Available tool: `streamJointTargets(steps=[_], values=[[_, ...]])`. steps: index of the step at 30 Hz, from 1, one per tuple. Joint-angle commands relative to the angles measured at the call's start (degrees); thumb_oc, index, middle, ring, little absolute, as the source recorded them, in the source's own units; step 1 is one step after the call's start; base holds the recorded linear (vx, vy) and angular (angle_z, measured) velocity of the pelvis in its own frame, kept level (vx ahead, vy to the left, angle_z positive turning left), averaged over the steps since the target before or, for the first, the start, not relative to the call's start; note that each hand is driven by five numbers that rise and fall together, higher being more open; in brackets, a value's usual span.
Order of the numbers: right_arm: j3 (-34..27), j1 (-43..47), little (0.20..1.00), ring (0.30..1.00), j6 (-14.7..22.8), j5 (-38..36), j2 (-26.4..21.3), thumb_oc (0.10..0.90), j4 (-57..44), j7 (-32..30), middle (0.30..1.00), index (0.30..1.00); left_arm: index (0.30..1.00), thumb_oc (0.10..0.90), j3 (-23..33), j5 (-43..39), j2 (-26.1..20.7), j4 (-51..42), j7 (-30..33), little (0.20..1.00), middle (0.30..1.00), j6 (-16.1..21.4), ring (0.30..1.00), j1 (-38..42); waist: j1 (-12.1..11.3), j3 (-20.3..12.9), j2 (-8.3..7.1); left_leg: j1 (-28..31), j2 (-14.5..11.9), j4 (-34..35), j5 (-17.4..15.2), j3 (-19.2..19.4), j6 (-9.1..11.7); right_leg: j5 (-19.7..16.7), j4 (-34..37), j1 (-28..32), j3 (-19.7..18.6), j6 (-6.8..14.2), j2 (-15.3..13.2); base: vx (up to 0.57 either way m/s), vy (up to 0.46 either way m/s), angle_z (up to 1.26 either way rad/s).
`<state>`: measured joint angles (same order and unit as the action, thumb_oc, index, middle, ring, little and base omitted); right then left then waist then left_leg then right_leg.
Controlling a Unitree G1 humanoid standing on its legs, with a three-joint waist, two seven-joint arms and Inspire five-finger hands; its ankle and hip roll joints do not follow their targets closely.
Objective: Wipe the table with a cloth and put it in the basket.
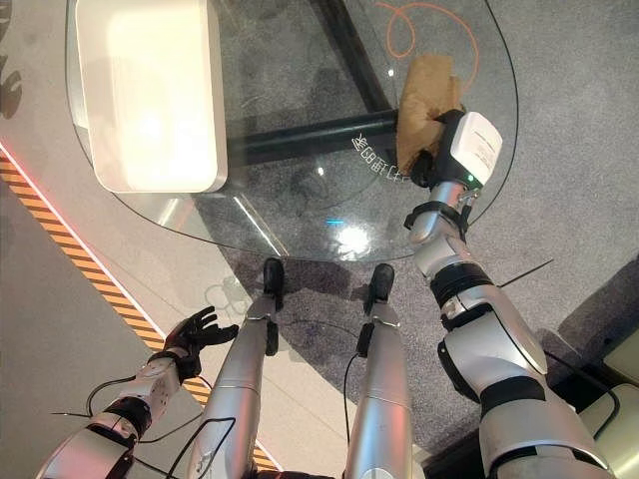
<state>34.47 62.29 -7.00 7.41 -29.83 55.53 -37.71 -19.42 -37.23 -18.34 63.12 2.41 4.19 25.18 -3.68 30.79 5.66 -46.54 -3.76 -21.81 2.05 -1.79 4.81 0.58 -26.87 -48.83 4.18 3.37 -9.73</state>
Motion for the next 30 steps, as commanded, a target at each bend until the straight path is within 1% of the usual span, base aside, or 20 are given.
streamJointTargets(steps=[1,5,11,19,24,30], values=[[7.22,1.37,0.200,0.300,4.79,6.83,5.05,0.100,-8.08,5.28,0.300,0.300,0.900,0.800,-0.51,0.71,1.85,1.41,0.69,0.900,0.900,0.69,0.900,-1.69,-2.55,-0.99,0.82,-0.19,5.16,-1.35,-1.14,0.68,-4.70,1.35,0.20,1.02,4.21,-2.90,3.30,0.00,0.000,0.00],[7.98,0.74,0.200,0.300,4.72,7.83,5.57,0.100,-9.29,5.79,0.300,0.300,0.900,0.800,-0.52,0.89,2.10,1.22,0.84,0.900,0.900,0.78,0.900,-1.76,-2.55,-0.99,0.82,-0.15,5.23,-1.20,-1.04,0.66,-4.73,1.28,0.28,0.98,4.26,-2.90,3.26,0.00,0.000,0.00],[9.71,-0.74,0.200,0.300,6.05,10.70,7.36,0.100,-11.30,7.49,0.300,0.300,0.900,0.800,-0.48,1.51,2.66,1.45,1.23,0.900,0.900,0.86,0.900,-1.72,-2.59,-0.99,0.79,-0.11,5.29,-1.08,-0.75,0.65,-4.68,1.12,0.32,0.97,4.27,-2.84,3.16,0.00,-0.001,0.01],[10.78,-2.08,0.200,0.300,6.39,11.90,8.16,0.100,-12.78,10.09,0.300,0.300,0.900,0.800,-0.27,2.13,2.63,1.27,1.19,0.900,0.900,0.50,0.900,-1.58,-2.51,-0.99,0.67,0.06,5.28,-0.99,-0.58,0.65,-4.60,0.98,0.33,1.05,4.24,-2.69,3.03,0.00,-0.001,0.01],[11.57,-3.01,0.200,0.300,6.14,11.97,8.95,0.100,-13.32,10.58,0.300,0.300,0.900,0.800,-0.52,2.16,2.94,1.22,1.58,0.900,0.900,0.53,0.900,-1.41,-2.37,-0.99,0.71,0.17,5.35,-0.89,-0.51,0.67,-4.64,0.79,0.52,1.07,4.24,-2.66,2.95,0.00,0.000,0.00],[11.84,-4.25,0.200,0.300,7.29,12.53,10.41,0.100,-14.56,13.30,0.300,0.300,0.900,0.800,-0.36,2.48,3.17,1.12,1.78,0.900,0.900,0.39,0.900,-1.37,-2.25,-0.99,0.80,0.38,5.40,-0.68,-0.36,0.71,-4.55,0.62,0.60,1.07,4.13,-2.57,2.89,0.00,0.000,0.00]])
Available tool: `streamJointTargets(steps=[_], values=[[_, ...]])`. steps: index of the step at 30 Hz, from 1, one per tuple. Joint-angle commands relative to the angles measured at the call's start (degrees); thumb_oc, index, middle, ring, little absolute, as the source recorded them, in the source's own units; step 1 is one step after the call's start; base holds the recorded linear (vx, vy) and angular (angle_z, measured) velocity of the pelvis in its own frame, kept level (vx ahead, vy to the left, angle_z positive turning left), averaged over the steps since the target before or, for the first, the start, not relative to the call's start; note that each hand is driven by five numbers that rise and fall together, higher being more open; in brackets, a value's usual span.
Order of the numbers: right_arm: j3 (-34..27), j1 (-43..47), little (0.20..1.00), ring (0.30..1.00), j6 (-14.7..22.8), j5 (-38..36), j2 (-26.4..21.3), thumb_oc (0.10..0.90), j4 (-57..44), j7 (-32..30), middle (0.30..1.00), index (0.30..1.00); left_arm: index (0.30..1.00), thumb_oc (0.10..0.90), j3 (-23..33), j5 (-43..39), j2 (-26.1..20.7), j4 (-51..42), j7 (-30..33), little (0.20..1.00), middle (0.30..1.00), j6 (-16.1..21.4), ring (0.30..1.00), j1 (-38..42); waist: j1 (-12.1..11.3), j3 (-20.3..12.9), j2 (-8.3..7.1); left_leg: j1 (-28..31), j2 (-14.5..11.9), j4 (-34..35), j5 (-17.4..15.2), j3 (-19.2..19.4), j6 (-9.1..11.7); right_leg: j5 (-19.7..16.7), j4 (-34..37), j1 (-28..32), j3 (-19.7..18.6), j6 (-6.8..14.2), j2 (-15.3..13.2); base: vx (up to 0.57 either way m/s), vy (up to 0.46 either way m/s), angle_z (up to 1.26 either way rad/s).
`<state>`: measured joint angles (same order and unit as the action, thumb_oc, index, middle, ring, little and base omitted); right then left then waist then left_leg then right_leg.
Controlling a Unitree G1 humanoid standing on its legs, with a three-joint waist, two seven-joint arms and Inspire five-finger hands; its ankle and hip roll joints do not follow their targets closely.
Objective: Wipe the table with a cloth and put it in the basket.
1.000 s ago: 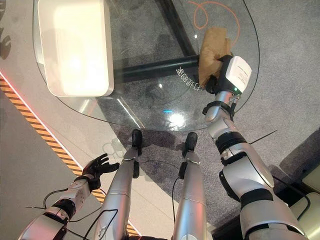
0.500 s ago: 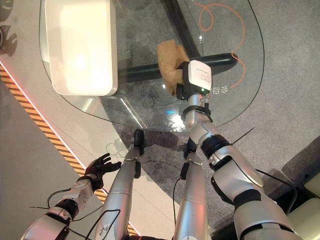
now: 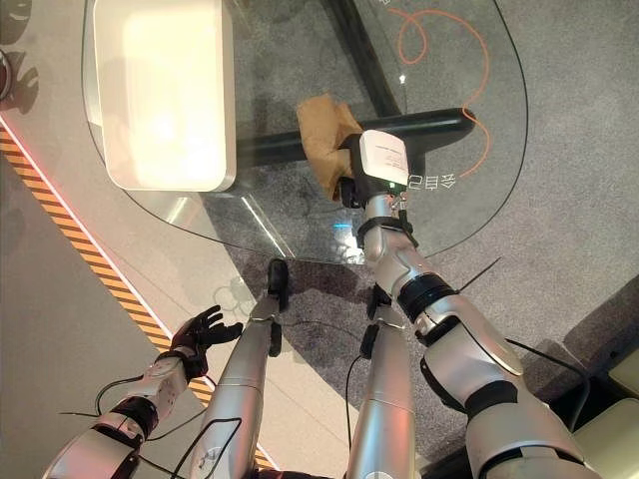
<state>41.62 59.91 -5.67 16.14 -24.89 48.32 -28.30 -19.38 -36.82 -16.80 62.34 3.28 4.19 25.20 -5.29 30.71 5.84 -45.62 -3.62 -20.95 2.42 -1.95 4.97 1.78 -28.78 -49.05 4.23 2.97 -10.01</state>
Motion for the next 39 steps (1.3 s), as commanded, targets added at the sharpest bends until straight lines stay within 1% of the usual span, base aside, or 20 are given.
streamJointTargets(steps=[1,15,18,21,25,26,27,31,32,33,35,37,39], values=[[4.87,-2.08,0.200,0.300,5.92,3.69,5.59,0.100,-7.69,4.07,0.300,0.300,0.900,0.800,-0.40,2.11,1.67,1.77,0.94,0.900,0.900,0.31,0.900,-1.40,-0.62,-0.91,0.62,-0.48,5.27,-1.48,-0.71,0.91,-4.72,-0.62,2.59,1.34,4.10,-2.16,3.15,0.00,0.000,0.00],[5.33,-3.00,0.200,0.300,4.75,3.50,6.41,0.100,-9.49,3.95,0.300,0.300,0.900,0.800,-0.53,2.15,2.09,1.87,1.09,0.900,0.900,0.45,0.900,-1.20,-0.20,-0.91,0.86,-0.44,5.27,-1.65,-0.53,1.15,-4.59,-1.00,2.77,1.20,3.68,-2.13,2.98,0.00,0.000,0.00],[5.31,-2.83,0.200,0.300,4.47,3.18,6.36,0.100,-9.16,3.42,0.300,0.300,0.900,0.800,-0.61,2.10,2.13,1.96,1.05,0.900,0.900,0.48,0.900,-1.07,-0.21,-0.91,0.92,-0.46,5.24,-1.63,-0.50,1.19,-4.58,-1.06,2.78,1.14,3.71,-2.11,2.91,0.00,0.000,0.00],[4.77,-2.44,0.200,0.300,3.96,1.34,5.94,0.100,-8.35,1.56,0.300,0.300,0.900,0.800,-0.79,1.84,2.23,2.16,0.85,0.900,0.900,0.80,0.900,-1.02,-0.19,-0.91,1.10,-0.43,5.21,-1.43,-0.36,1.29,-4.57,-1.22,2.92,1.06,3.72,-2.09,2.85,0.00,0.000,0.00],[2.78,-2.16,0.200,0.300,3.71,-2.80,5.45,0.100,-7.25,-1.52,0.300,0.300,0.900,0.800,-0.87,1.40,2.38,2.00,1.01,0.900,0.900,1.01,0.900,-1.30,-0.14,-0.91,1.31,-0.12,5.15,-1.21,-0.32,1.38,-4.59,-1.26,2.87,1.20,3.62,-2.10,2.92,0.00,0.000,0.00],[1.56,-2.13,0.200,0.300,3.48,-5.65,5.09,0.100,-7.30,-3.36,0.300,0.300,0.900,0.800,-0.82,1.24,2.44,1.82,1.27,0.900,0.900,1.09,0.900,-1.45,-0.06,-0.91,1.31,-0.15,5.09,-1.21,-0.30,1.46,-4.57,-1.31,2.91,1.18,3.53,-2.10,2.93,0.00,0.000,0.00],[1.08,-2.12,0.200,0.300,3.34,-6.29,4.96,0.100,-7.22,-3.87,0.300,0.300,0.900,0.800,-0.81,1.13,2.44,1.80,1.32,0.900,0.900,1.17,0.900,-1.51,-0.04,-0.91,1.33,-0.15,5.06,-1.19,-0.29,1.49,-4.56,-1.32,2.92,1.18,3.50,-2.09,2.93,0.00,0.000,0.00],[-3.68,-1.96,0.200,0.300,3.92,-12.77,4.09,0.100,-7.40,-9.23,0.300,0.300,0.900,0.800,-0.21,0.44,2.20,1.43,1.60,0.900,0.900,1.35,0.900,-1.99,0.21,-0.91,1.22,-0.67,4.62,-1.39,-0.35,1.69,-4.45,-1.36,2.61,0.62,3.21,-2.01,3.24,-0.01,0.016,0.00],[-3.99,-1.93,0.200,0.300,3.99,-13.01,4.03,0.100,-7.51,-9.44,0.300,0.300,0.900,0.800,-0.13,0.46,2.25,1.41,1.67,0.900,0.900,1.35,0.900,-2.02,0.23,-0.91,1.19,-0.68,4.60,-1.38,-0.36,1.71,-4.45,-1.36,2.60,0.60,3.21,-2.02,3.27,0.00,0.033,-0.02],[-5.68,-1.91,0.200,0.300,4.01,-14.09,3.75,0.100,-8.11,-10.74,0.300,0.300,0.900,0.800,0.11,0.46,2.45,1.16,2.02,0.900,0.900,1.36,0.900,-2.21,0.35,-0.91,1.13,-0.77,4.56,-1.43,-0.49,1.67,-4.43,-1.32,2.51,0.47,3.12,-2.06,3.38,0.00,0.000,0.00],[-6.43,-1.91,0.200,0.300,4.34,-14.51,3.52,0.100,-8.22,-11.08,0.300,0.300,0.900,0.800,0.22,0.46,2.42,1.08,2.05,0.900,0.900,1.48,0.900,-2.40,0.38,-0.91,1.10,-0.75,4.55,-1.40,-0.54,1.66,-4.46,-1.33,2.50,0.46,3.08,-2.05,3.45,0.00,0.000,0.00],[-8.91,-2.09,0.200,0.300,5.58,-15.73,3.00,0.100,-9.84,-13.00,0.300,0.300,0.900,0.800,0.80,0.72,2.30,0.49,2.31,0.900,0.900,1.57,0.900,-2.85,0.52,-0.91,0.78,-0.60,4.35,-1.11,-0.65,2.06,-4.67,-1.41,2.76,0.59,3.01,-2.01,3.73,0.00,0.000,0.00],[-10.08,-2.19,0.200,0.300,5.85,-16.23,2.64,0.100,-11.63,-13.76,0.300,0.300,0.900,0.800,1.05,0.49,2.25,0.48,2.16,0.900,0.900,2.00,0.900,-3.16,0.66,-0.91,0.58,-0.61,4.32,-1.00,-0.65,2.13,-4.75,-1.41,2.89,0.62,2.92,-2.07,3.94,0.00,0.000,0.00]])
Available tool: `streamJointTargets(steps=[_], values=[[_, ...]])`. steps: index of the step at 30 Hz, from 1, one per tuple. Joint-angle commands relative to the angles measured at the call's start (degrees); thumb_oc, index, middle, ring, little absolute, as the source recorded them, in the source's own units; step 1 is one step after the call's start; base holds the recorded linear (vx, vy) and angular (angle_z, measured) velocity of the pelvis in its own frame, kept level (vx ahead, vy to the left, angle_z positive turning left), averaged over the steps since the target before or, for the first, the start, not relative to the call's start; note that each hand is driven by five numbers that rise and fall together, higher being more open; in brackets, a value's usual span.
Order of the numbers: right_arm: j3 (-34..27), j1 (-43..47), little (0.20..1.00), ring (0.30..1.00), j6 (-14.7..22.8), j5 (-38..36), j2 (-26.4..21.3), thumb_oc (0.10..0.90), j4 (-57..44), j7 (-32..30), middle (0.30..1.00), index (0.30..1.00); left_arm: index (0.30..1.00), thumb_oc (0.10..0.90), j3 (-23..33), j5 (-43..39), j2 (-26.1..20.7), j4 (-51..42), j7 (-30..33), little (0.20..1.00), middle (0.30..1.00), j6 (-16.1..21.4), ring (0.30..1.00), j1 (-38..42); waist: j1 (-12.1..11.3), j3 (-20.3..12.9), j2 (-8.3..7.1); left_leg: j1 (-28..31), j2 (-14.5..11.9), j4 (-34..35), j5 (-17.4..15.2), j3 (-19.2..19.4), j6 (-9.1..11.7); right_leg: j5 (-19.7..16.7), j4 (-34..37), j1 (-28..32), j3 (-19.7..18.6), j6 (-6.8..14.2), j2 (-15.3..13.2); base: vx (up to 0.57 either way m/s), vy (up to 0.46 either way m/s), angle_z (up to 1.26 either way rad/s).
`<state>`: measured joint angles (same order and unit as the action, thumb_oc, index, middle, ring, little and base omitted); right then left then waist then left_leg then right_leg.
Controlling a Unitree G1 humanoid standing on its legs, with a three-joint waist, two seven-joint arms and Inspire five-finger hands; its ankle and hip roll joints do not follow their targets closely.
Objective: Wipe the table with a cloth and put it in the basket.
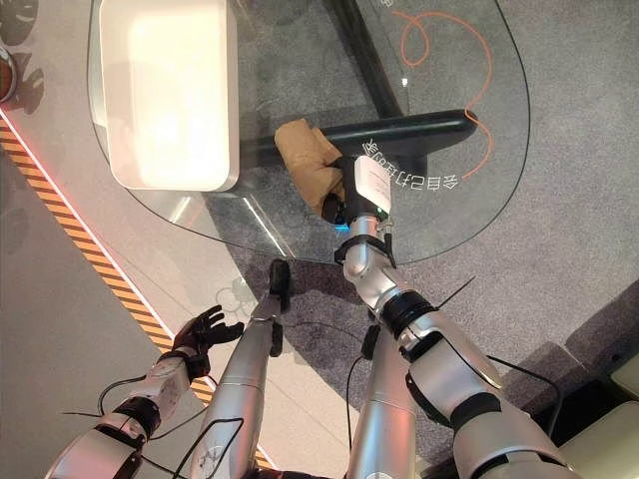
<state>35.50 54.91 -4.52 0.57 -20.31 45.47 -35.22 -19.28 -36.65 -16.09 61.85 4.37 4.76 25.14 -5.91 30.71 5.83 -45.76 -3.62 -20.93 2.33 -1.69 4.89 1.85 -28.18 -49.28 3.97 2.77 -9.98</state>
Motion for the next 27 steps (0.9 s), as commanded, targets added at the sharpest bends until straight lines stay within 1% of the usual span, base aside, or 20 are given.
streamJointTargets(steps=[1,3,7,11,14,19,22,23,25,27], values=[[-4.48,2.69,0.200,0.300,4.89,-0.79,-2.07,0.100,-9.49,-6.80,0.300,0.300,0.900,0.800,1.14,0.38,1.53,1.05,0.93,0.900,0.900,1.52,0.900,-3.23,1.34,-0.92,0.53,-0.43,4.33,-0.97,-0.57,1.86,-4.70,-1.47,2.36,0.93,3.13,-1.87,3.98,0.00,0.000,0.00],[-5.12,2.38,0.200,0.300,5.23,-0.85,-2.15,0.100,-10.79,-6.92,0.300,0.300,0.900,0.800,1.41,0.41,1.48,1.28,0.57,0.900,0.900,1.72,0.900,-3.44,1.44,-0.92,0.45,-0.38,4.32,-0.88,-0.54,1.84,-4.73,-1.48,2.41,0.96,3.06,-1.86,4.05,0.00,0.000,0.00],[-6.84,1.36,0.200,0.300,5.31,-0.78,-2.56,0.100,-17.49,-6.82,0.300,0.300,0.900,0.800,2.16,0.00,1.20,1.24,0.39,0.900,0.900,1.91,0.900,-3.92,1.87,-0.92,-0.03,-0.45,4.21,-0.64,-0.40,1.81,-4.75,-1.60,2.81,0.90,2.80,-1.84,4.26,-0.01,0.028,-0.02],[-8.35,-0.16,0.200,0.300,5.58,-0.34,-2.55,0.100,-21.97,-7.79,0.300,0.300,0.900,0.800,2.63,-0.48,1.30,1.12,0.24,0.900,0.900,2.49,0.900,-4.61,2.17,-0.92,-0.16,-0.59,4.14,-0.56,-0.39,1.82,-4.80,-1.51,2.78,0.75,2.60,-1.86,4.36,0.00,0.016,-0.04],[-10.04,-1.45,0.200,0.300,7.25,-1.23,-2.58,0.100,-24.00,-8.46,0.300,0.300,0.900,0.800,3.43,-1.57,1.22,0.70,0.30,0.900,0.900,2.88,0.900,-5.18,2.38,-0.92,-0.38,-0.43,4.05,-0.52,-0.56,1.94,-4.94,-1.31,2.70,0.87,2.35,-1.87,4.63,0.00,0.002,-0.01],[-11.63,-2.63,0.200,0.300,8.31,-1.74,-3.09,0.100,-26.62,-7.75,0.300,0.300,0.900,0.800,5.16,-4.17,1.07,0.31,0.48,0.900,0.900,4.48,0.900,-5.60,2.72,-0.92,-0.94,0.44,4.07,-0.55,-0.75,1.97,-5.08,-1.05,2.87,1.93,2.17,-1.98,4.91,0.00,0.000,0.00],[-12.41,-3.60,0.200,0.300,9.38,-2.44,-3.37,0.100,-28.44,-6.30,0.300,0.300,0.900,0.800,7.17,-9.37,1.01,-0.72,0.42,0.900,0.900,5.96,0.900,-5.59,2.85,-0.92,-1.25,1.19,4.07,-0.62,-0.89,2.01,-5.04,-0.83,2.91,2.80,2.24,-1.93,4.80,0.00,0.000,0.00],[-12.91,-4.55,0.200,0.300,9.90,-2.76,-3.37,0.100,-30.16,-5.46,0.300,0.300,0.900,0.800,8.69,-13.75,1.06,-1.83,0.62,0.900,0.900,7.67,0.900,-5.81,2.89,-0.92,-1.32,1.43,4.16,-0.72,-1.00,1.92,-5.07,-0.66,2.80,3.07,2.29,-1.90,4.74,0.00,0.000,0.00],[-13.71,-5.80,0.200,0.300,10.35,-1.99,-3.22,0.100,-32.43,-4.60,0.300,0.300,0.900,0.800,10.91,-17.76,0.94,-3.54,0.55,0.900,0.900,9.64,0.900,-6.24,2.91,-0.92,-1.41,1.62,4.27,-0.90,-1.16,1.78,-5.04,-0.41,2.71,3.37,2.32,-1.87,4.63,0.00,-0.031,-0.01],[-14.29,-6.81,0.200,0.300,10.78,-1.45,-3.06,0.100,-34.44,-4.01,0.300,0.300,0.900,0.800,13.03,-21.08,0.88,-6.23,1.78,0.900,0.900,11.49,0.900,-6.00,2.90,-0.92,-1.44,1.63,4.39,-1.02,-1.16,1.62,-5.07,-0.24,2.44,3.32,2.38,-1.86,4.64,0.00,-0.016,0.00]])
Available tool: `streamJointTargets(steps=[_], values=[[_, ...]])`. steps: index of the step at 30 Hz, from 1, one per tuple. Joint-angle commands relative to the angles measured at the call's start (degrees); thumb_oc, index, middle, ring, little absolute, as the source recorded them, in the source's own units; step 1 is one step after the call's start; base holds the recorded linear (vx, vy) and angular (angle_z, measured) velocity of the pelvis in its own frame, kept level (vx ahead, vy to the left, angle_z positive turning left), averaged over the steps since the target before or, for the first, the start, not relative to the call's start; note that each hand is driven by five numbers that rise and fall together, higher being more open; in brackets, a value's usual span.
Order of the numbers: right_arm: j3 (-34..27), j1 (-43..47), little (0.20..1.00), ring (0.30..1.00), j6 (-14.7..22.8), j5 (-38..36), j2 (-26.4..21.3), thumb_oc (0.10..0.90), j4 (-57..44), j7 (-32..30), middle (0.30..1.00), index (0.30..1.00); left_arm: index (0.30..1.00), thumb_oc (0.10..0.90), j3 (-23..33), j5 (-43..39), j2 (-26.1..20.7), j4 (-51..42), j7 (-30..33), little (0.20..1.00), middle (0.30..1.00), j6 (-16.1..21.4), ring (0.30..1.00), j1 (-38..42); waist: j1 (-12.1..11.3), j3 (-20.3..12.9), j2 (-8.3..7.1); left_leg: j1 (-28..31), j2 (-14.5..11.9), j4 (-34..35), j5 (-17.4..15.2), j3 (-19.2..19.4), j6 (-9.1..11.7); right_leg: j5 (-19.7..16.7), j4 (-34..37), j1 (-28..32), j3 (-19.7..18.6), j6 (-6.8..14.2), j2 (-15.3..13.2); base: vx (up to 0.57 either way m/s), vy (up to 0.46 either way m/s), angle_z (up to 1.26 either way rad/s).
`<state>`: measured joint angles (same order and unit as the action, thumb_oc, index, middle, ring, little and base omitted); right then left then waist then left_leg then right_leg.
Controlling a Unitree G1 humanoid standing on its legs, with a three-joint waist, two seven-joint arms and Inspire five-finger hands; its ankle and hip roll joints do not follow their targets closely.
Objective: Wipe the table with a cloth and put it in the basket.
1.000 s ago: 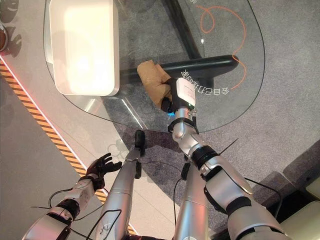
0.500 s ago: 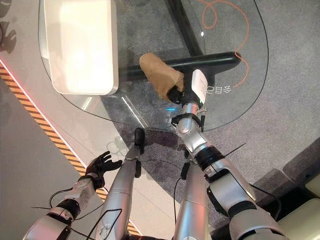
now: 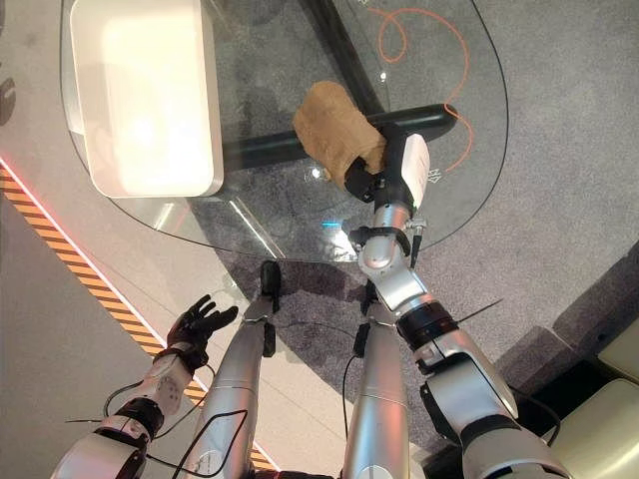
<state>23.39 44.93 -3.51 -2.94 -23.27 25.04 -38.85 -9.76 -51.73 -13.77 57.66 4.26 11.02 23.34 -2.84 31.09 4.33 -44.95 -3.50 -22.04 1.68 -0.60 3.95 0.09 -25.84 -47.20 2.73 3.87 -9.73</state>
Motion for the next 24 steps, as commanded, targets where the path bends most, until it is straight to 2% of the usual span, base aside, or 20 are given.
streamJointTargets(steps=[1,5,8,13,24], values=[[-2.33,2.87,0.200,0.300,9.88,2.23,-0.11,0.100,-14.53,-0.26,0.300,0.300,0.900,0.800,3.99,-6.97,-1.49,-2.78,2.37,0.900,0.900,5.59,0.900,-4.11,-0.15,-1.30,0.07,0.75,4.29,0.05,-0.52,0.48,-4.14,1.55,0.03,1.15,3.62,-2.96,4.36,0.00,0.000,0.00],[-3.32,0.61,0.200,0.300,11.70,3.53,0.87,0.100,-17.19,0.31,0.300,0.300,0.900,0.800,7.54,-15.32,-1.80,-7.19,4.07,0.900,0.900,10.50,0.900,-3.69,-0.07,-1.30,0.03,0.48,4.41,-0.06,-0.63,0.20,-4.25,1.85,-0.40,0.80,3.59,-2.92,4.45,0.00,-0.019,0.00],[-3.45,0.05,0.200,0.300,12.48,3.77,1.22,0.100,-18.48,0.89,0.300,0.300,0.900,0.800,10.12,-18.54,-2.80,-9.47,4.93,0.900,0.900,12.93,0.900,-2.47,0.05,-1.30,-0.23,0.20,4.34,-0.21,-0.62,0.30,-4.26,2.00,-0.58,0.59,3.44,-3.06,4.66,0.00,-0.013,0.00],[-3.38,-0.24,0.200,0.300,12.56,3.25,0.96,0.100,-20.08,2.64,0.300,0.300,0.900,0.800,12.34,-20.33,-4.27,-11.90,5.41,0.900,0.900,16.76,0.900,-0.54,0.42,-1.30,-0.48,0.15,4.20,-0.45,-0.63,0.47,-4.16,2.26,-0.80,0.61,3.11,-3.25,4.91,0.00,0.000,0.00],[-3.09,-1.57,0.200,0.300,15.32,3.84,1.54,0.100,-22.07,5.24,0.300,0.300,0.900,0.800,16.13,-23.66,-9.67,-19.06,8.60,0.900,0.900,25.88,0.900,5.68,1.05,-1.30,-0.71,-0.08,3.95,-1.12,-1.09,0.69,-3.80,2.71,-1.15,0.60,2.76,-3.27,4.72,0.00,0.000,0.00]])
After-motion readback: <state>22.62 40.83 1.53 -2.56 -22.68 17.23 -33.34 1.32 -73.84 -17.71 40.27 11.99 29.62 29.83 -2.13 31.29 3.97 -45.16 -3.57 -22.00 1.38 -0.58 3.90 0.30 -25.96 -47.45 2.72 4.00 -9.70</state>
